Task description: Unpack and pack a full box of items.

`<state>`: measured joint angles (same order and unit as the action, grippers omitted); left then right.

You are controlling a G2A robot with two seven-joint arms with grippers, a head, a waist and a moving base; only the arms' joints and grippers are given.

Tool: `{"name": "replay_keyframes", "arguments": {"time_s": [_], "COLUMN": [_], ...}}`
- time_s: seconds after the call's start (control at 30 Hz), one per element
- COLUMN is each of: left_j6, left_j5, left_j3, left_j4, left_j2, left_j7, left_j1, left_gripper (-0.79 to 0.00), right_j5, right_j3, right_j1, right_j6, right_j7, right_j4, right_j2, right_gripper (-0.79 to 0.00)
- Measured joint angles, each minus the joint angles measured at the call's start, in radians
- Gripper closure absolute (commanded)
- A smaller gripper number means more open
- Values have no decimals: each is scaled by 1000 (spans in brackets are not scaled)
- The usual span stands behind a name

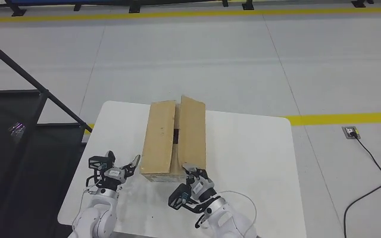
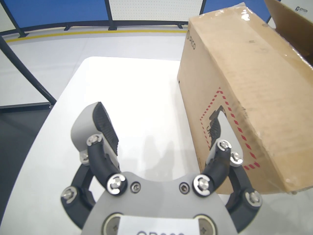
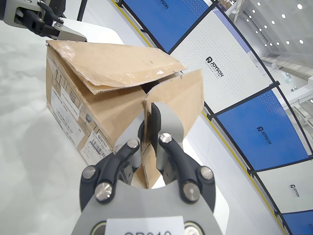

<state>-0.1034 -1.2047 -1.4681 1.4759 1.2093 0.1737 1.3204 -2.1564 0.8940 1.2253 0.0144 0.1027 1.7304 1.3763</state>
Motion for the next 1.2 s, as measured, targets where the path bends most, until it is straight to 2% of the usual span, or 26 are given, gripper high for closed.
{"name": "replay_keyframes", "arguments": {"time_s": [0.17,0.4,0.53,1.0,1.2], "left_j6": [-25,-86,-128,-274,-294], "left_j5": [-21,-40,-63,-163,-168], "left_j3": [5,11,20,75,75], "left_j4": [3,28,47,81,75], "left_j2": [-1,-3,-6,-13,-16], "left_j7": [1,7,8,15,14], "left_j1": [6,27,43,76,84], "left_gripper": [-785,-785,-785,-785,-785], "right_j5": [-6,44,75,130,139], "right_j3": [20,64,94,142,149], "right_j1": [41,98,121,151,156], "right_j6": [-29,-116,-150,-162,-159], "right_j7": [-60,-223,-276,-308,-311], "right_j4": [51,121,148,168,164], "right_j2": [-9,-27,-35,-44,-46], "right_gripper": [-785,-785,-785,-785,-785]}}
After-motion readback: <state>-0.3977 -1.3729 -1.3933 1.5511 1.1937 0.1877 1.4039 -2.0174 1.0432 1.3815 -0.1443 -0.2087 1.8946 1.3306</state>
